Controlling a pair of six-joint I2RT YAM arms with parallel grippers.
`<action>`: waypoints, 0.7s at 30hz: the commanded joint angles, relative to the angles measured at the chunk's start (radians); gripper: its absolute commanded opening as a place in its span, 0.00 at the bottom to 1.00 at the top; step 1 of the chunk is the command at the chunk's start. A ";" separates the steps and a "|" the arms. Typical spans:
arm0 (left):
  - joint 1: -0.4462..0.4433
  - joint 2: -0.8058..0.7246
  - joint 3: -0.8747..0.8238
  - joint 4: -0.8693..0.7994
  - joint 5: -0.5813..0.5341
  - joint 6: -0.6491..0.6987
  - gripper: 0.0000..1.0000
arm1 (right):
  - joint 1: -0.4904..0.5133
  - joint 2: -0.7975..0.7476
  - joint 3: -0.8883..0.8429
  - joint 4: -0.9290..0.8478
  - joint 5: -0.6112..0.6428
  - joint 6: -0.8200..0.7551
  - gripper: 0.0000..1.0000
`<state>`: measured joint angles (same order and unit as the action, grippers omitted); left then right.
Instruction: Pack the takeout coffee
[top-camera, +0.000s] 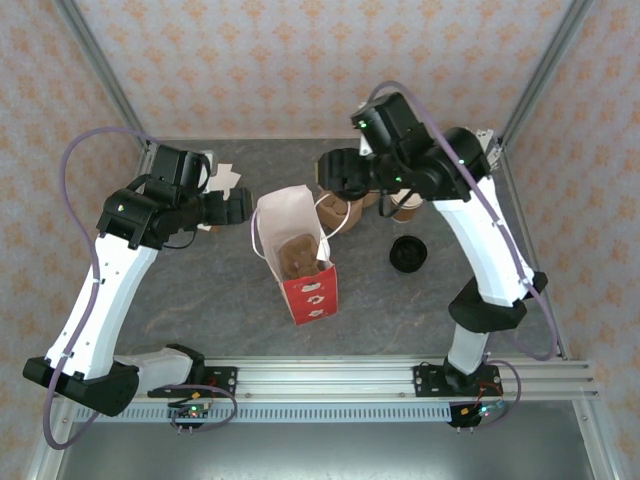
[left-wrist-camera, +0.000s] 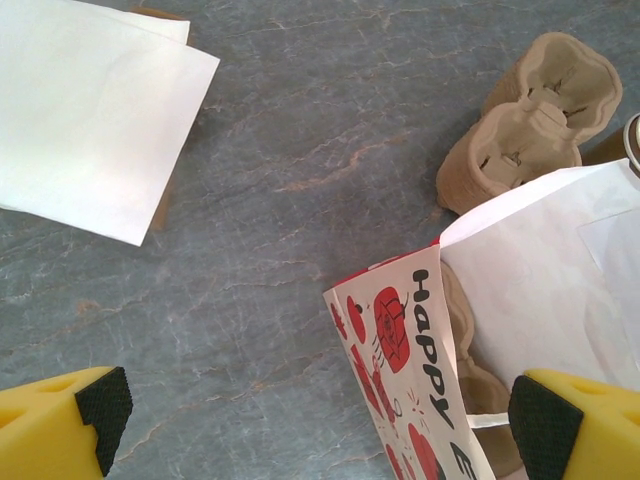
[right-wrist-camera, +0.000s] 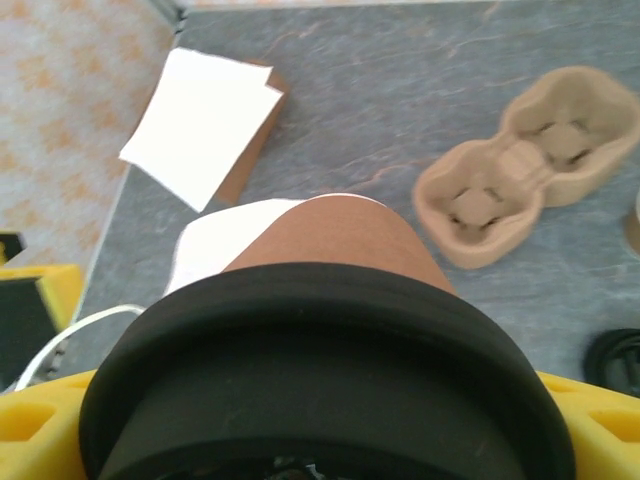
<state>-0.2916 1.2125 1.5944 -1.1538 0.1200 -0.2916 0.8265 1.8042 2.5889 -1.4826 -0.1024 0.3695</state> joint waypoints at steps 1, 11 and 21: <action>0.008 -0.012 -0.023 0.022 0.009 -0.019 1.00 | 0.048 0.018 0.045 0.064 -0.022 0.034 0.85; 0.008 -0.010 -0.044 0.050 0.050 -0.035 0.97 | 0.131 0.067 0.027 0.086 -0.008 0.069 0.85; 0.008 -0.065 -0.048 0.040 -0.026 -0.043 0.98 | 0.190 0.112 -0.053 0.013 0.010 0.102 0.85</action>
<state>-0.2916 1.1793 1.5490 -1.1248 0.1383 -0.3180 0.9974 1.8973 2.5500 -1.4239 -0.1230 0.4488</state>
